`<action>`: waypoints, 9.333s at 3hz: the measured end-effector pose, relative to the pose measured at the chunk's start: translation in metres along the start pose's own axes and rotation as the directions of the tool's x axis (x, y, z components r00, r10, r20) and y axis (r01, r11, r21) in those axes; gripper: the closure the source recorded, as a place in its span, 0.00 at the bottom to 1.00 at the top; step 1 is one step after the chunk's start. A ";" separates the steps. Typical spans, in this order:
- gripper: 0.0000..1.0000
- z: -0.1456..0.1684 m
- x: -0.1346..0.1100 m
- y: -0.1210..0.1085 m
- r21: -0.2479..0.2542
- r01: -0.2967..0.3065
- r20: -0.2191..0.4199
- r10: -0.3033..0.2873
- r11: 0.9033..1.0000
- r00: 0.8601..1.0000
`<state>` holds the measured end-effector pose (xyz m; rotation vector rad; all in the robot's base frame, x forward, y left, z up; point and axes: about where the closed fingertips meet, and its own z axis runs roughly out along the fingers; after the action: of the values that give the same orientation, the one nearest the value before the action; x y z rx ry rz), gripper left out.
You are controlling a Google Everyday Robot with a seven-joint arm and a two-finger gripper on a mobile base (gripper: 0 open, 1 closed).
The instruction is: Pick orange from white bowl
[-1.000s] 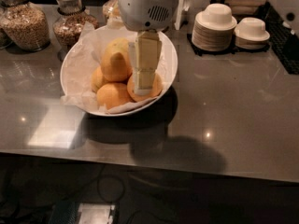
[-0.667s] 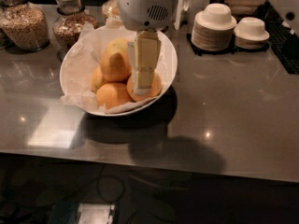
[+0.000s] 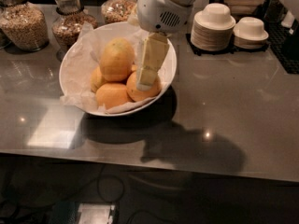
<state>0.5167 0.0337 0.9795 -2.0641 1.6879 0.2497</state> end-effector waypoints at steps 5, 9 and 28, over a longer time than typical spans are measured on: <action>0.00 0.017 -0.004 -0.024 0.009 -0.469 0.131 0.464 0.883 0.876; 0.00 0.087 -0.050 -0.041 -0.128 -0.724 0.152 0.735 0.677 0.660; 1.00 -0.151 0.011 0.026 -0.198 -0.511 0.716 0.479 0.837 0.507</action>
Offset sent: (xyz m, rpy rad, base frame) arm 0.0330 -0.0171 -0.0056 0.0720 0.0485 -0.2061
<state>0.4724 -0.0485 1.1011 -1.0814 1.6280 1.0873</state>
